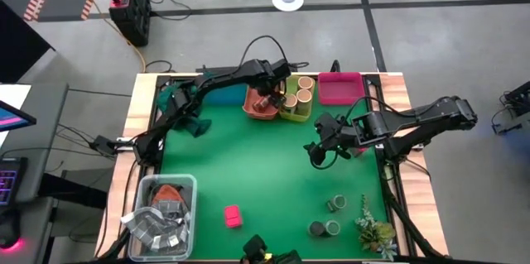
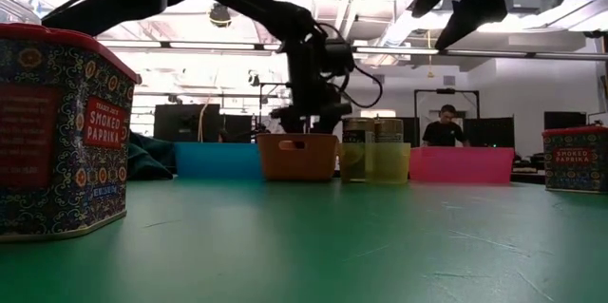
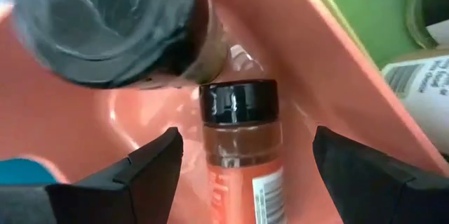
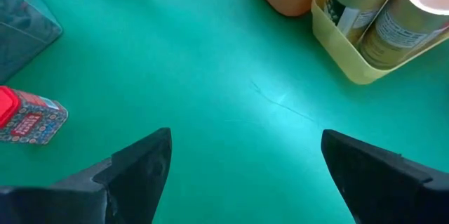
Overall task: Sort spices by type
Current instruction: Put the left black seasoning bottle into the orange bin
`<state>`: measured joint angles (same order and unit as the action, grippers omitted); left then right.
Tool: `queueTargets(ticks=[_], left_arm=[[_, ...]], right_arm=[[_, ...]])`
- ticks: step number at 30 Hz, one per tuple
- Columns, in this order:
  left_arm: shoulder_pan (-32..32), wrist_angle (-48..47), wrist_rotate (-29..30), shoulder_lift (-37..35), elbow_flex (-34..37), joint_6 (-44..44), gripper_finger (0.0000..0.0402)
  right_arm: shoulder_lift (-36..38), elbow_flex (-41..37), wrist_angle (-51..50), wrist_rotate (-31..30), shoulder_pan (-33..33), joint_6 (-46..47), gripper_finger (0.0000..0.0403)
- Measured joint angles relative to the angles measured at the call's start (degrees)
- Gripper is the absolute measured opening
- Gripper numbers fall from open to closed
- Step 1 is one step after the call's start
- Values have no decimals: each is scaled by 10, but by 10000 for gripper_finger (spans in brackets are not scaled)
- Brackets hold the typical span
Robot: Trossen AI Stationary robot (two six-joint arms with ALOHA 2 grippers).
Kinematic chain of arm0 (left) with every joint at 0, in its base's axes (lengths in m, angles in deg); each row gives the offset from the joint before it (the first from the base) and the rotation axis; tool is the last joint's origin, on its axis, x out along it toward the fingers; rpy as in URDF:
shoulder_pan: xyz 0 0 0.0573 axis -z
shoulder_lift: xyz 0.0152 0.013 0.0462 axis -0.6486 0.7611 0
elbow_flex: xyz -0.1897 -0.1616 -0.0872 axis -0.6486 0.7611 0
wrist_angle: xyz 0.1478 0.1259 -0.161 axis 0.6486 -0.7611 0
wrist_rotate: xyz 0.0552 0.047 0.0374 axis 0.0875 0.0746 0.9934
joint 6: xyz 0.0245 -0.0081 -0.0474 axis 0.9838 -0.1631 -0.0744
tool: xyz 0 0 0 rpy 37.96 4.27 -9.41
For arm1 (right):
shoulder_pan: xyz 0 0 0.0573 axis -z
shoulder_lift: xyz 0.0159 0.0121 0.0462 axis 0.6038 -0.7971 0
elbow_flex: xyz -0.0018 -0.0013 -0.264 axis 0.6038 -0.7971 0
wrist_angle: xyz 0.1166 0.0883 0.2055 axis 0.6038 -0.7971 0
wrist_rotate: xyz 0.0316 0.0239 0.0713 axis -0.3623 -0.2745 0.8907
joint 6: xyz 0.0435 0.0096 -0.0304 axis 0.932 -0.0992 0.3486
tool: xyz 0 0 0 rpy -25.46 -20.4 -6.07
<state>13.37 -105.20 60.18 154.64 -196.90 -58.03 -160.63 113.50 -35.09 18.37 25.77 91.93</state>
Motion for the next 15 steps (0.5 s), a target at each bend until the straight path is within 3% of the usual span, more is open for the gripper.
queueTargets(ticks=[9,15], left_arm=[[1,39,-23,-5,43,-20,306],[0,62,-16,-4,44,-26,264]], right_arm=[[0,0,-4,0,0,4,392],[0,0,-4,0,0,4,392]])
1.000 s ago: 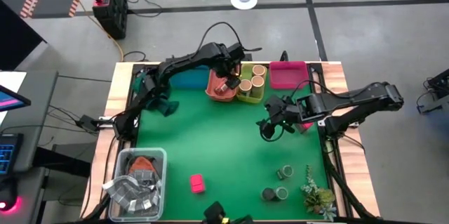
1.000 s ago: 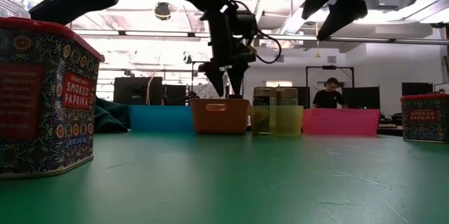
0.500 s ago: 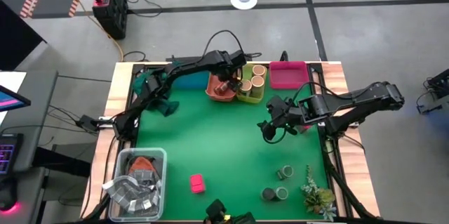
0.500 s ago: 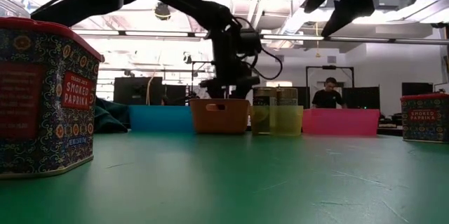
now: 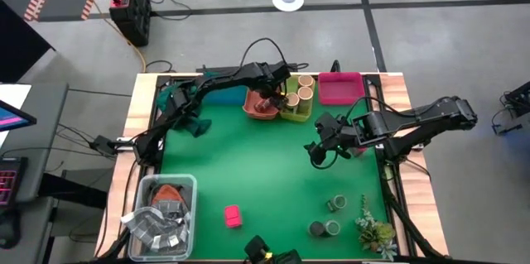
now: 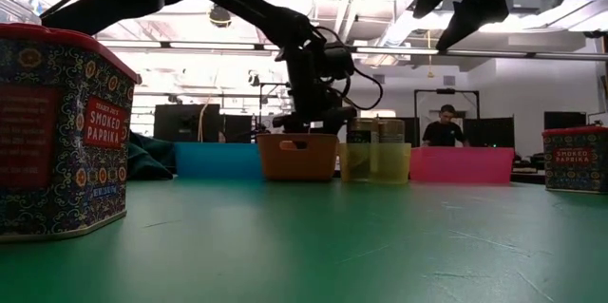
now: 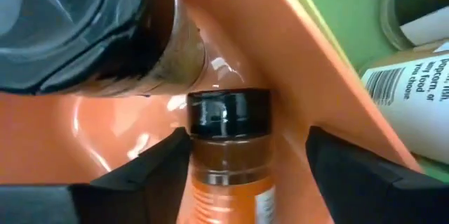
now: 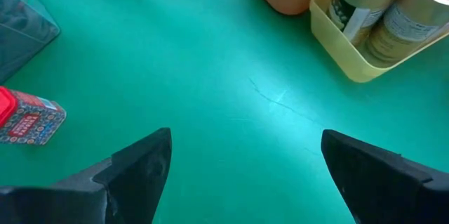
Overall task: Sort spices by type
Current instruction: Put the left black seasoning bottle into the orange bin
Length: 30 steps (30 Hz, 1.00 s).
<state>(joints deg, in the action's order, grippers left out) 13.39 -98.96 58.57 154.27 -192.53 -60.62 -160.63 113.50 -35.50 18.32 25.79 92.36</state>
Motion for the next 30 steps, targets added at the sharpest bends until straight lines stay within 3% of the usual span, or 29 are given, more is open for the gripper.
queueTargets(ticks=[19,30], left_arm=[[-2,-40,-14,-1,-7,28,117],[-1,-127,-78,-3,-60,44,94]], right_arm=[[0,0,0,0,-3,9,392],[0,0,0,-4,-17,9,392]])
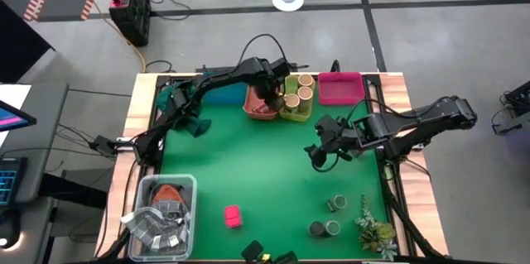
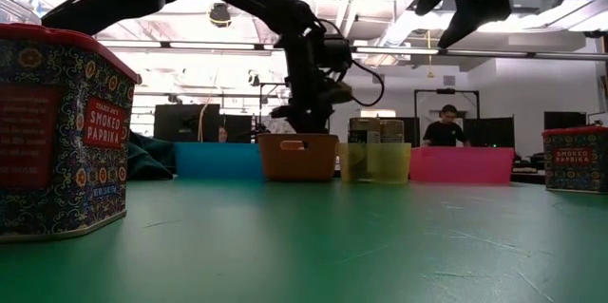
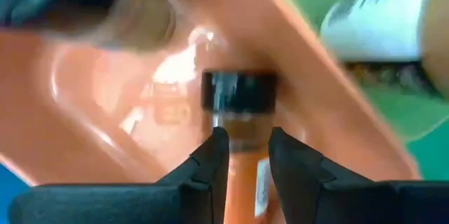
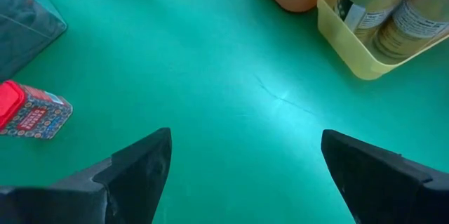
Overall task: Sort spices by type
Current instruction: Put the left black seasoning bottle into the orange bin
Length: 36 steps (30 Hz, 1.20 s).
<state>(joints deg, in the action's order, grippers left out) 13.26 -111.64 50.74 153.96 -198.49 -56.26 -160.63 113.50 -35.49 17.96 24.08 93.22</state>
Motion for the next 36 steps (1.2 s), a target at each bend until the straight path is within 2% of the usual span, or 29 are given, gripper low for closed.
queueTargets(ticks=[5,10,17,20,25,29,32,36], left_arm=[[-1,-82,0,0,0,32,119],[1,-93,-7,-19,0,64,145],[1,-23,10,-93,49,67,153],[5,46,16,-139,121,63,153],[9,205,8,-212,281,14,154],[2,260,0,-226,312,20,159],[2,266,-2,-212,311,24,186],[3,278,-2,-191,311,4,246]], right_arm=[[0,0,0,-7,-5,0,392],[0,0,-1,-9,-5,2,392],[0,0,-2,-19,-5,15,392],[0,0,-2,-20,-5,19,392],[0,0,-1,-21,-5,25,392],[0,0,0,-21,-5,25,392],[0,0,1,-21,-5,24,392],[0,0,1,-19,-14,25,392]])
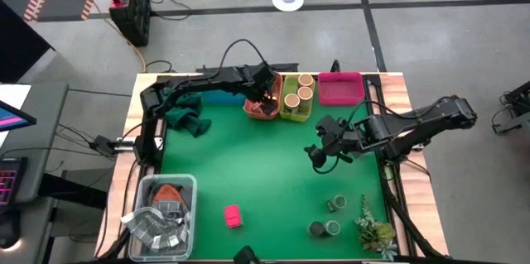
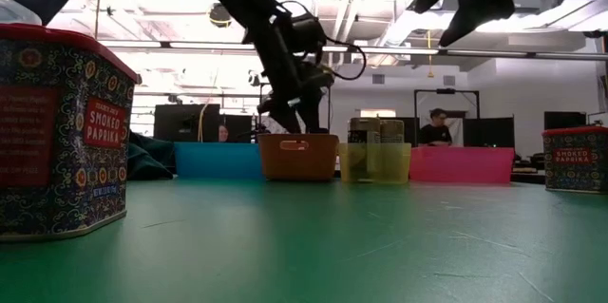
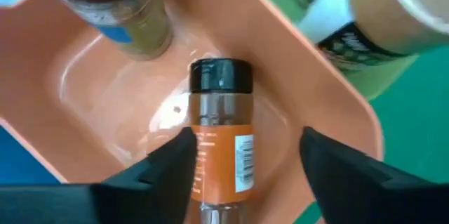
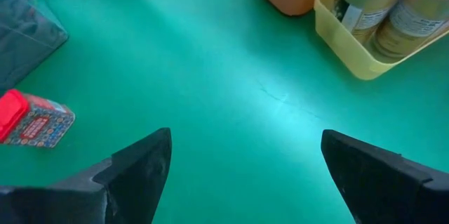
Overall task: Sort spices by type
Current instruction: Put the left black seasoning bottle into the orange bin
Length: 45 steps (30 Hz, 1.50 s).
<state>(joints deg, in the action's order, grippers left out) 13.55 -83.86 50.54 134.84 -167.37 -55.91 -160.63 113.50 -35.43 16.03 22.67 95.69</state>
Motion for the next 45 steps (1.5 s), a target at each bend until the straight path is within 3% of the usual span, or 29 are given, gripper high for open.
queueTargets(ticks=[4,7,17,25,30,40,45], left_arm=[[-6,14,-5,16,0,-3,297],[-4,33,1,24,0,5,311],[-1,80,38,56,-1,30,296],[3,64,48,74,0,54,284],[2,56,56,74,0,48,260],[-14,26,2,70,0,14,163],[-22,18,-8,47,0,1,151]], right_arm=[[0,0,1,1,-10,4,392],[0,0,1,1,-14,12,392],[0,0,2,0,-16,21,392],[0,0,0,0,-16,30,392],[0,0,0,-1,-16,34,392],[0,0,0,-2,-16,34,392],[0,0,0,-2,-16,35,392]])
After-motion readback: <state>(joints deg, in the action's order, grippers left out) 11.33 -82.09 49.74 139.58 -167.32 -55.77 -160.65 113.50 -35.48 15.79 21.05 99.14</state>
